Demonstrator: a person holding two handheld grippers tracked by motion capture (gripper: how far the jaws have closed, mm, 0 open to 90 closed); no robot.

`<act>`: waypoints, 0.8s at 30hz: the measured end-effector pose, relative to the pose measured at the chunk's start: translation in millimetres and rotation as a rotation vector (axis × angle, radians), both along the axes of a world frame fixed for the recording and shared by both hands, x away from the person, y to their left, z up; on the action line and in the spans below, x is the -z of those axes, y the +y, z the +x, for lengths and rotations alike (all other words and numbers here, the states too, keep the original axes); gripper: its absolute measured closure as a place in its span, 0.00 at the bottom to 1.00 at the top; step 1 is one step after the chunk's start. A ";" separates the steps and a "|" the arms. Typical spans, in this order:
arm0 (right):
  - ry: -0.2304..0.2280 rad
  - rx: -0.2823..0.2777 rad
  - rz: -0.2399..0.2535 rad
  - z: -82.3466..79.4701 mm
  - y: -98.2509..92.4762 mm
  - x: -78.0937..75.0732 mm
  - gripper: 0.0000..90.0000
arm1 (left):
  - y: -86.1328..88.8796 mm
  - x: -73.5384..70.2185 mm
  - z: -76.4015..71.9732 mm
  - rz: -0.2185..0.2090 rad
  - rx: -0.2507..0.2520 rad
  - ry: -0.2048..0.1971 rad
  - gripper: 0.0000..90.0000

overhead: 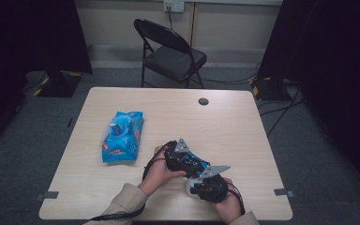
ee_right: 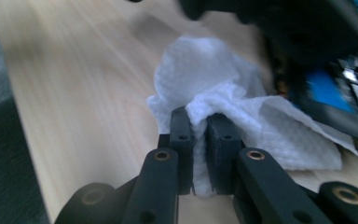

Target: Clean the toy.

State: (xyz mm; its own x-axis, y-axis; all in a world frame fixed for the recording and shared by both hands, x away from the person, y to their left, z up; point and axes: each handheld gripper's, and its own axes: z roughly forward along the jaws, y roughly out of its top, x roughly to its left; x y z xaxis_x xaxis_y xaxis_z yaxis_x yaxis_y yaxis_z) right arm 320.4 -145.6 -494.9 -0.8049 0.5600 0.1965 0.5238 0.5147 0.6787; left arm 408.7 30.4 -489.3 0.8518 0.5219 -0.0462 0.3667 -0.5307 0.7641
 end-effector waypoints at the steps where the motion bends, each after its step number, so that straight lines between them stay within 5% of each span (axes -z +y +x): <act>1: 0.000 -0.012 -0.005 -1.1 1.5 -0.9 0.92 | -0.1 0.1 -0.1 -0.001 0.000 0.000 0.08; 10: -0.006 -0.031 0.028 -5.5 -11.2 -19.2 0.91 | 0.5 0.7 0.8 -0.011 0.000 -0.001 0.08; 24: -0.090 0.117 0.096 7.5 -65.8 -60.3 0.91 | -0.5 -0.9 1.3 0.006 0.002 0.007 0.08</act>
State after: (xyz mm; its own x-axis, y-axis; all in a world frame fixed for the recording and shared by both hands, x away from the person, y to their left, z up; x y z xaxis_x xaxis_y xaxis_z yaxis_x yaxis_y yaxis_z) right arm 328.0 -211.4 -434.6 -0.7524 0.6326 0.1835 0.5108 0.3845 0.7689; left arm 410.0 29.9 -488.4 0.8527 0.5201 -0.0491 0.3709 -0.5364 0.7581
